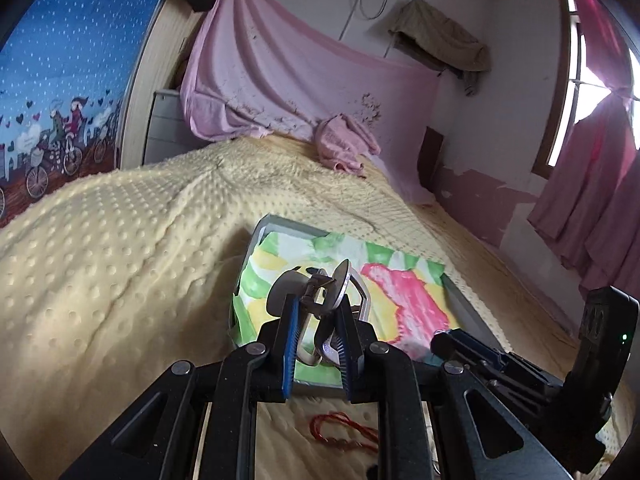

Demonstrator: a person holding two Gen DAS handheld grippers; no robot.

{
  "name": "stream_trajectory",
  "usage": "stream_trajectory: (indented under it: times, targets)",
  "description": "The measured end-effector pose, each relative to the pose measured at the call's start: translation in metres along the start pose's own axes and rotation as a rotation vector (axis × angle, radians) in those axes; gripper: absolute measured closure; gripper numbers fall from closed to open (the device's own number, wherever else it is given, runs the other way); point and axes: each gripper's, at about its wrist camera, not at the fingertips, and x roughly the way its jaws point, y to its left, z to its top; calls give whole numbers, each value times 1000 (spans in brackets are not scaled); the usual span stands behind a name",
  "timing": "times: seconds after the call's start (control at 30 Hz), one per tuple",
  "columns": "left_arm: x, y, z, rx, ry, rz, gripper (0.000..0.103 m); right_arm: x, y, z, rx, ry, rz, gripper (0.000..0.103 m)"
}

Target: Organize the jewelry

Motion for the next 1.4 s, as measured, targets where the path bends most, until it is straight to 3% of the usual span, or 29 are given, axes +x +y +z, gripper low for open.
stream_trajectory:
  times: [0.33,0.63,0.73,0.83,0.9,1.03,1.13,1.4]
  targets:
    - [39,12,-11,-12,140,33,86,51,20,-9,-87,184,-50,77]
    - [30,18,-19,-48,130,42,84,43,15,-12,-61,176,-45,76]
    - [22,16,-20,-44,117,43,81,25,16,-15,-60,115,-60,63]
    - [8,14,-23,-50,91,36,69,0,13,-16,-35,42,-78,61]
    - [-6,13,-26,-53,57,43,45,-19,11,-17,-19,-8,-96,54]
    - [-30,8,-32,-36,10,42,43,-57,8,-25,-7,-89,-126,45]
    - [-49,3,-38,-6,-31,55,25,-79,8,-33,0,-130,-142,26]
    - [-93,-5,-52,65,-114,62,0,-130,3,-55,42,-206,-157,6]
